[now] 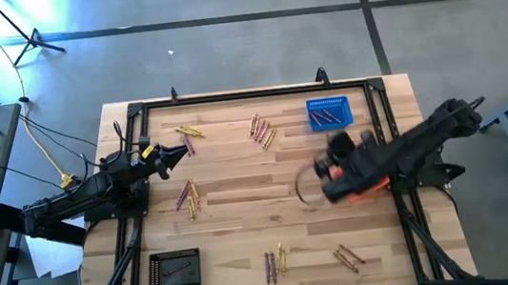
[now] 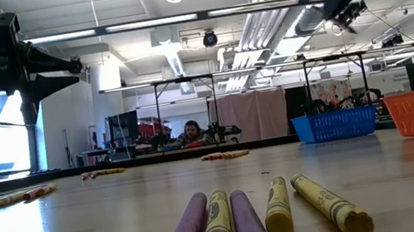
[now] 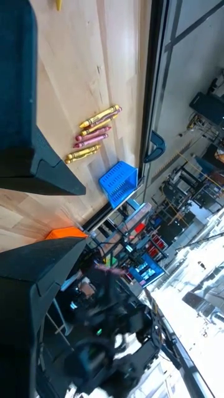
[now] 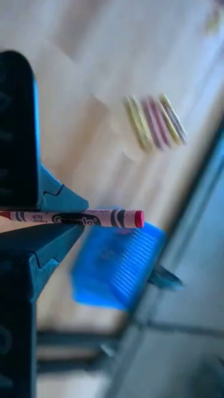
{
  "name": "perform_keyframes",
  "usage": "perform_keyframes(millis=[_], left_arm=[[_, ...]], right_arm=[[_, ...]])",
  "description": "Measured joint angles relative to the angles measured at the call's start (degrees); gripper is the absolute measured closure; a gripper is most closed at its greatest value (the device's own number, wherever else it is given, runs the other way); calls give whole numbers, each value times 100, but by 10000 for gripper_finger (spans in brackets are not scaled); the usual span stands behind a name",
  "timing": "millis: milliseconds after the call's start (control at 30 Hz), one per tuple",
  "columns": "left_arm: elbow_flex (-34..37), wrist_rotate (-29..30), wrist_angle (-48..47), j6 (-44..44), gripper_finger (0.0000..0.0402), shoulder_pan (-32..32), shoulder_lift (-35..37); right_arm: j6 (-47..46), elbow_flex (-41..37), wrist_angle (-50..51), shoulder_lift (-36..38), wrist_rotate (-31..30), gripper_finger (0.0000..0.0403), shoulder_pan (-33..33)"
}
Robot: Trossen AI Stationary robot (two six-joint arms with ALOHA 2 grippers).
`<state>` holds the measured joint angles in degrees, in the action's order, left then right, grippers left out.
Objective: Sort crayons
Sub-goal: Put the red crayon into the blue basket
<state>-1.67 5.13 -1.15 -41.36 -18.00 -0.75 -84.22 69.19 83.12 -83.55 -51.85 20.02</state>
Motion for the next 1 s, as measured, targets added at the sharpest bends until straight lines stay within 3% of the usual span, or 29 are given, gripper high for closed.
perform_keyframes(millis=[300,500,800,1000], left_arm=[[0,0,0,0,296,-1,0],[0,0,1,0,296,-2,0],[0,0,0,0,296,-1,1],[0,0,1,0,296,-2,1]], right_arm=[[2963,-544,-1214,0,-312,395,-2350],[4702,-1301,-2637,0,383,395,-3506],[6312,-1948,-4555,0,884,395,-4414],[6886,-2137,-5215,0,1660,391,-4867]])
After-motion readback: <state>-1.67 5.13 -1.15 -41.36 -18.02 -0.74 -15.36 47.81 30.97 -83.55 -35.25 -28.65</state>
